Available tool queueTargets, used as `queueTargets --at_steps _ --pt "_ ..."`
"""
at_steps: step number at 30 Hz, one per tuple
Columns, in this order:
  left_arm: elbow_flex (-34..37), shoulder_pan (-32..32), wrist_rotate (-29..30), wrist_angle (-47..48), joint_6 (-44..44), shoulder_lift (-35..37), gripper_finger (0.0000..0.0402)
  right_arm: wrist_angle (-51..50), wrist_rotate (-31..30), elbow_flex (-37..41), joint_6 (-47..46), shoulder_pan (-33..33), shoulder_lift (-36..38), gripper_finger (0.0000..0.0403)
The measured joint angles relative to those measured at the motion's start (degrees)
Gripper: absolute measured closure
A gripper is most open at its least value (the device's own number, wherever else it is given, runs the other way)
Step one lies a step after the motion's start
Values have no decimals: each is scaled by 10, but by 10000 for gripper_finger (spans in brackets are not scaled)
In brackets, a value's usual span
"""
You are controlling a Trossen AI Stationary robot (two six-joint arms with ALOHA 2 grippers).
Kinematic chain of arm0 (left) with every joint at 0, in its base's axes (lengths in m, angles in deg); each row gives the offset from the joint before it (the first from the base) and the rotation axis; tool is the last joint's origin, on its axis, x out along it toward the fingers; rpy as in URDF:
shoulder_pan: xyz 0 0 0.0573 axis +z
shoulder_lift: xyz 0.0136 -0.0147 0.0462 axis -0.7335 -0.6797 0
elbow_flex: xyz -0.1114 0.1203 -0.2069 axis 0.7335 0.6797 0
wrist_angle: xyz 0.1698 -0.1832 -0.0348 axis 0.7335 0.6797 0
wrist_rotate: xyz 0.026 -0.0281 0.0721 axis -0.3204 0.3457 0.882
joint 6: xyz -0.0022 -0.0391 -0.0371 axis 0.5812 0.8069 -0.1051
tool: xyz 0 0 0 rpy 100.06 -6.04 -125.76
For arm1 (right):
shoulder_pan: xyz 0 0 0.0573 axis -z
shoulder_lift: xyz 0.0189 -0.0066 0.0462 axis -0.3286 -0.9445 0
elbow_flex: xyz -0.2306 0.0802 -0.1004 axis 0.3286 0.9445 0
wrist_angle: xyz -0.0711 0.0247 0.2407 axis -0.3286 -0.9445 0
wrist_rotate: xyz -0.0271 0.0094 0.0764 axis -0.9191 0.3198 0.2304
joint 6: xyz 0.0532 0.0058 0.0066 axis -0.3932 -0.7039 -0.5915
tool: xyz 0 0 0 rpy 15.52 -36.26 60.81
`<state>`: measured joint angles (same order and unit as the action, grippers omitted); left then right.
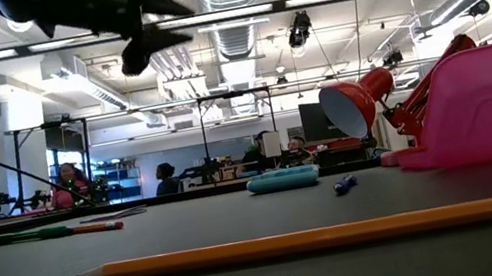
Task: Pack school essentials
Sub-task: Put the blue pen into the red supply box
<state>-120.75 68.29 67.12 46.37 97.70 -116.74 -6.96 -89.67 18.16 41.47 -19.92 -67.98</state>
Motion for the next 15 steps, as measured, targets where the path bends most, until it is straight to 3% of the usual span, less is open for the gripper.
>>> queueTargets --at_steps 7,15 --pt "0 0 3 139 1 -14 208 -58 35 -57 -32 0 -120 225" --pt "0 -1 46 328 1 -37 208 -173 81 -141 -101 -1 -238 223"
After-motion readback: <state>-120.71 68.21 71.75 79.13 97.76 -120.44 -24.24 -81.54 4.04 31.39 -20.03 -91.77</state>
